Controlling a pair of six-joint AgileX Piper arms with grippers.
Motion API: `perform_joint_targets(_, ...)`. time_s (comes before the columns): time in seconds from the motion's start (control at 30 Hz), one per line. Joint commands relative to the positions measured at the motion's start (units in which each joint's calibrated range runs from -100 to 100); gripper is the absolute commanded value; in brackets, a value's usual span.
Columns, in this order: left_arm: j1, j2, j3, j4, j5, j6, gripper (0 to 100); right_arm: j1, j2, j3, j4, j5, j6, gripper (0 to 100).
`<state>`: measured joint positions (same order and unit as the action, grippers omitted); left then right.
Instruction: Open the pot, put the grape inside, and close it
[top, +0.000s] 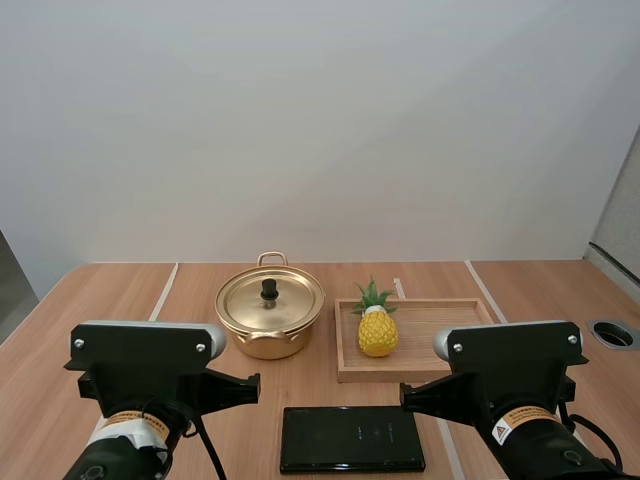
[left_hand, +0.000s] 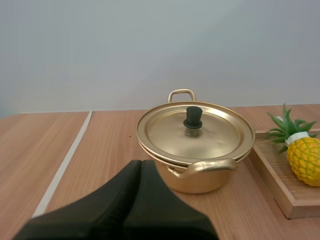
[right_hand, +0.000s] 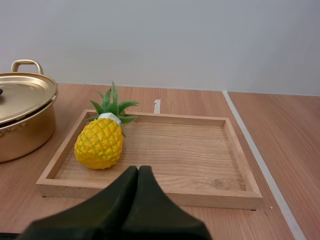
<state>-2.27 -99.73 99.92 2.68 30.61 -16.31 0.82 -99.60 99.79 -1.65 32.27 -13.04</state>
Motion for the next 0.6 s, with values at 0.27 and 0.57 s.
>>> perform_joint_targets(0.27, 1.49, -0.27, 0.08, -0.8, -0.14, -2.21, 0, -0.15, -0.4, 0.21, 1.2, -1.28, 0.0, 0)
perform_joint_targets(0.57, 1.49, -0.27, 0.08, -1.19, 0.05, -2.21, 0, -0.15, -0.4, 0.21, 5.06, -0.92, 0.0, 0)
